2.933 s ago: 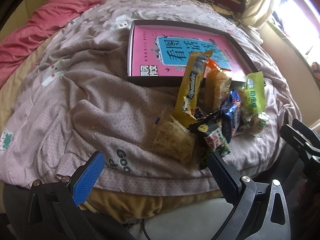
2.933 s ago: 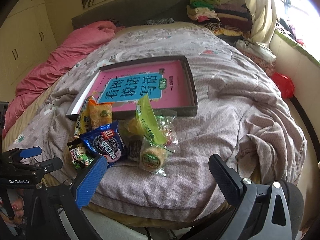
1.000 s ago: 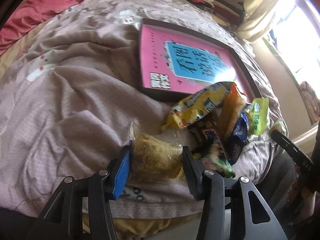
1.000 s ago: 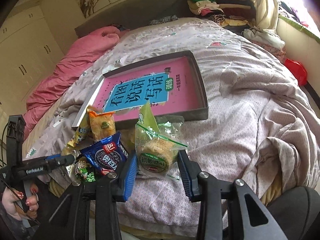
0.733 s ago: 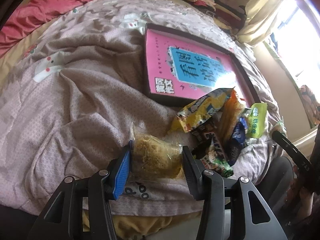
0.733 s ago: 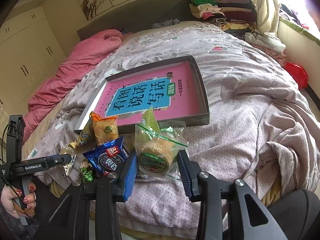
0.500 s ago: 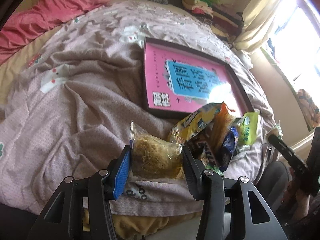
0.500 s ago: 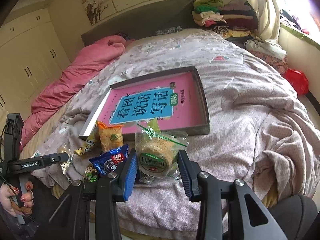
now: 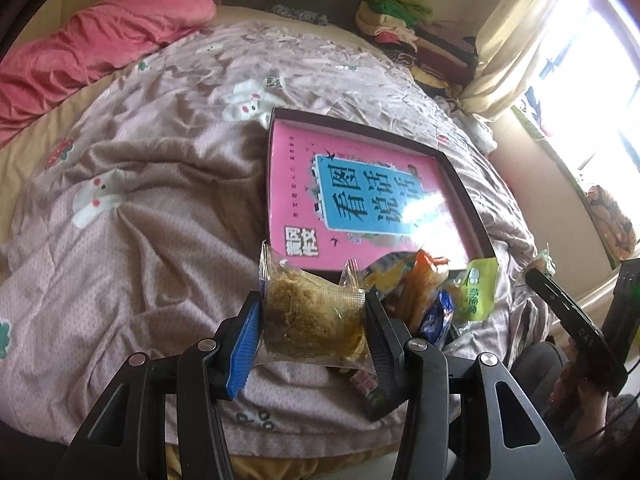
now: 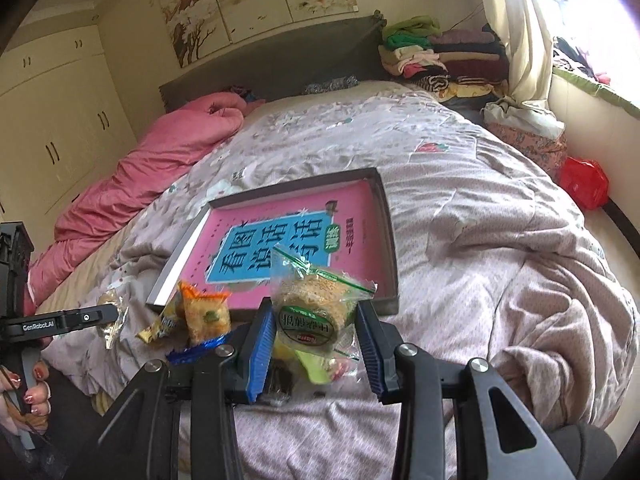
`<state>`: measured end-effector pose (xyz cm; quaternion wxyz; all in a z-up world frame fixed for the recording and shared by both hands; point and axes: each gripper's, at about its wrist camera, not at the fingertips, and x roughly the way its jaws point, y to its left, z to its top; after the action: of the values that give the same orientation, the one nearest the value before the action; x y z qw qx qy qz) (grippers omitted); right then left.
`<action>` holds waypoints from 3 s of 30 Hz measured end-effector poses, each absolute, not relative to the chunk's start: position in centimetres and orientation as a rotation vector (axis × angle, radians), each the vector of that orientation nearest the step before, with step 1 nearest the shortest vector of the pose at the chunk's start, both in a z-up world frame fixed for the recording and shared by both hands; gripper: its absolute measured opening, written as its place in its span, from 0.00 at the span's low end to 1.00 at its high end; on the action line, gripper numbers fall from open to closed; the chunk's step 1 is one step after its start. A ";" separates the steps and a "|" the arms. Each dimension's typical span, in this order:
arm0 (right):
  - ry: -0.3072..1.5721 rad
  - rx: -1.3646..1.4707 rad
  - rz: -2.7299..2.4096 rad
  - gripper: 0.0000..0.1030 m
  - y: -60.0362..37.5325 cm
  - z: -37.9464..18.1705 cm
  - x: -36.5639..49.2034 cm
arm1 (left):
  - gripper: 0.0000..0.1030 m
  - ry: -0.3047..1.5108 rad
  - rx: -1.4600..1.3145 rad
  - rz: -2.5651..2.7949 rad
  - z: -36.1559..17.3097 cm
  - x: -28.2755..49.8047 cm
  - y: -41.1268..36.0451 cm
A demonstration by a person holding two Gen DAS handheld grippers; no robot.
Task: Organize snacks
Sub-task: 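Lift both held snacks and carry them over the pink tray, then lower both snacks into the pink tray and open both grippers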
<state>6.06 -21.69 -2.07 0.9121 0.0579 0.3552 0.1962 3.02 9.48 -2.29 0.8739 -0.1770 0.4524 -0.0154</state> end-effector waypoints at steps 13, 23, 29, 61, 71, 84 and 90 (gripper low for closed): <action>0.716 0.135 0.406 0.39 -22.1 -2.1 8.4 | 0.50 0.924 -0.363 -0.026 -1.8 5.7 9.0; 0.721 0.125 0.399 0.39 -21.4 -1.9 10.3 | 0.50 0.916 -0.357 -0.044 -1.9 8.5 8.2; 0.739 0.120 0.399 0.39 -20.7 -2.1 11.2 | 0.50 0.929 -0.364 -0.056 -2.5 9.7 7.8; 0.872 0.111 0.374 0.39 -19.6 -5.2 15.4 | 0.50 1.035 -0.359 -0.069 -6.9 14.3 6.5; 0.937 0.092 0.366 0.39 -18.8 -6.8 16.3 | 0.50 1.053 -0.360 -0.081 -7.5 14.6 6.3; 0.994 0.099 0.348 0.39 -19.2 -7.7 16.6 | 0.51 1.065 -0.351 -0.089 -7.7 14.9 6.0; 1.002 0.108 0.343 0.40 -19.3 -7.6 16.7 | 0.51 1.072 -0.351 -0.096 -7.7 15.0 5.9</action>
<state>16.67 -19.26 -7.64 0.8616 0.0513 0.4778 0.1635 15.03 5.87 -7.72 0.8440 -0.1662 0.5079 -0.0455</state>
